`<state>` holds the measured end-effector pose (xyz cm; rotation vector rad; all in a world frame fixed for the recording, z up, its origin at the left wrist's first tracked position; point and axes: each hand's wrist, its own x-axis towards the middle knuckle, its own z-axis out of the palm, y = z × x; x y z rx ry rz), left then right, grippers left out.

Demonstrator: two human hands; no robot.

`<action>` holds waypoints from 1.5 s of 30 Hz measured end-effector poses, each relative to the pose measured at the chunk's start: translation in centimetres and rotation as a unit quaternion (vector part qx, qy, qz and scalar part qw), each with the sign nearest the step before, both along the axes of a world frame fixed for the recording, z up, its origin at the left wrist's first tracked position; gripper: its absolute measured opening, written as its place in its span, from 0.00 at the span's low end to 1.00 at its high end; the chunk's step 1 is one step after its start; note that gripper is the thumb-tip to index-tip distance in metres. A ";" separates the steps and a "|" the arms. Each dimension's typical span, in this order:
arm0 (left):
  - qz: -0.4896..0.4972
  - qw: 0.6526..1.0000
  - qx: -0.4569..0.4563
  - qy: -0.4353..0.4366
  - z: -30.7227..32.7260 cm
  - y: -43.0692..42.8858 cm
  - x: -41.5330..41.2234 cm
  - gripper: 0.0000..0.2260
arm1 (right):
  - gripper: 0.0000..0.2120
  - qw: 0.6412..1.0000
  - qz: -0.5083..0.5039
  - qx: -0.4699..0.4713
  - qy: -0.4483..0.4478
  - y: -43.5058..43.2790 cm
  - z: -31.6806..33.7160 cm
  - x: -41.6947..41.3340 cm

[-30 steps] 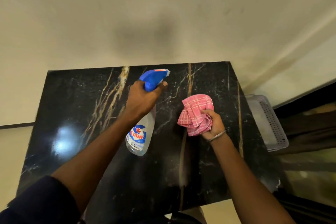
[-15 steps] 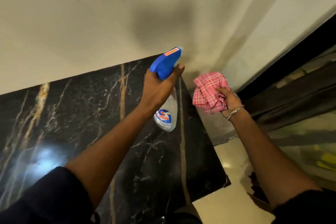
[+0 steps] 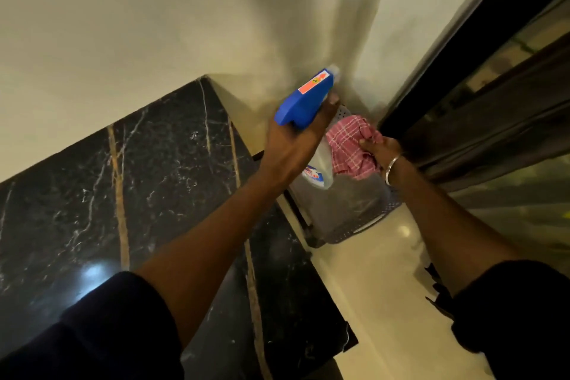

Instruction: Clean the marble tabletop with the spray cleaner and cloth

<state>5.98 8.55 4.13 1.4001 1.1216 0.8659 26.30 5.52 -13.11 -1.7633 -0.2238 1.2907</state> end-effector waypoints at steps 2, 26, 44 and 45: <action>-0.024 0.999 -0.025 0.035 -2.9 0.0 0.6 0.11 | 0.19 1.000 0.007 -0.016 -0.005 0.1 -2.5 0.7; -0.087 0.979 -0.136 0.124 -16.1 0.3 0.7 0.23 | 0.23 0.858 0.244 -0.226 -0.391 -3.2 -9.9 0.8; -0.057 0.980 -0.174 0.082 -13.2 -4.1 -1.2 0.53 | 0.18 0.871 0.172 -0.148 -0.435 -5.8 -3.6 -1.3; -0.065 0.980 -0.168 0.079 -12.0 -4.7 -1.8 0.48 | 0.17 0.869 0.172 -0.139 -0.442 -6.1 -3.0 -1.6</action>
